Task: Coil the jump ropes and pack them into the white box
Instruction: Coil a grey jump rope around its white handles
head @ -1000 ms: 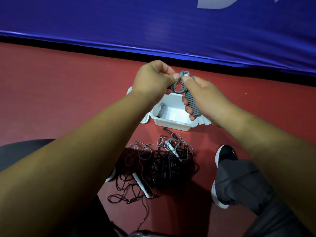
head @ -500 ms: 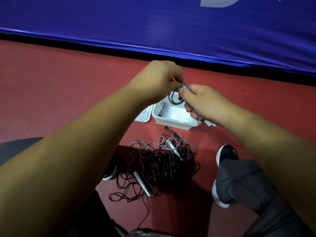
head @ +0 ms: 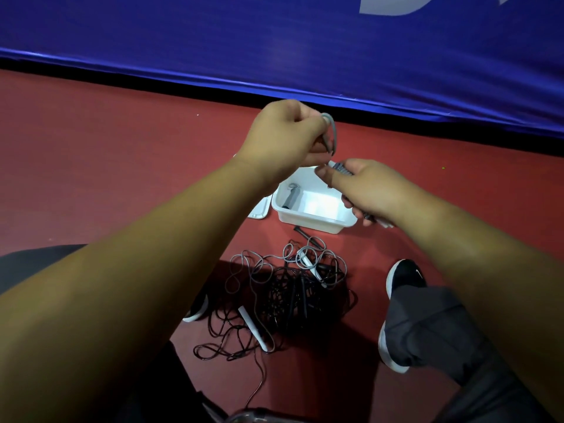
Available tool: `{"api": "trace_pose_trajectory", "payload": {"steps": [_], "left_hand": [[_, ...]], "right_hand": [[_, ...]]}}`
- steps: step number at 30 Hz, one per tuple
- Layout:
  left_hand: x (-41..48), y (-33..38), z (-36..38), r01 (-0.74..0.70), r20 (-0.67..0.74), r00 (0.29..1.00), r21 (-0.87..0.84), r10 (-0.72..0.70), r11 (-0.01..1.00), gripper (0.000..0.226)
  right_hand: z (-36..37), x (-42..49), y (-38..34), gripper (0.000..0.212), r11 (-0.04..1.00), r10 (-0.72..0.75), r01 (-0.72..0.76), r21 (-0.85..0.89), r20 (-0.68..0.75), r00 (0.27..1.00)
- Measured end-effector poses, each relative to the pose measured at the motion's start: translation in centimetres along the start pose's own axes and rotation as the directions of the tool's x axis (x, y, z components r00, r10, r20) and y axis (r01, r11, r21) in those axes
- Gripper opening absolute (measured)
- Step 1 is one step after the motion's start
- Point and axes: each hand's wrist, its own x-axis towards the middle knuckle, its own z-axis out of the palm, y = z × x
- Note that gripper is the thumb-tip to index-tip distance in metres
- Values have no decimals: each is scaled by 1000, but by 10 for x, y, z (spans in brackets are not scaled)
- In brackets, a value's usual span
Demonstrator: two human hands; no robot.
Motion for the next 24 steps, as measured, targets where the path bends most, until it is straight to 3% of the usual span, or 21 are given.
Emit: {"api": "trace_pose_trajectory", "payload": {"steps": [4,8,13,17,21,24], "left_hand": [[2,-2,3,190,94,980,-182,-176,965,23],[6,-4,-2,266,57,964,-234,-260,935,17],[15,-14,-12,172,-77,984,159,-161,972,11],[14,-17,-15,104,-58,995,460,-87,882,22],[12,-18,-15,119,-14,991,583,-136,804,31],[11,-21,-16,142,25,980,604,-198,784,24]], "right_hand": [[4,1,3,53,999,49,-49,-9,-11,999],[7,6,9,52,992,5,-13,-129,-64,998],[6,8,13,44,980,-13,-4,-197,-83,996],[3,13,16,23,985,11,-31,-172,-113,994],[1,19,20,28,994,0,-20,-109,-177,984],[2,20,20,40,998,-15,2,-60,-224,974]]}}
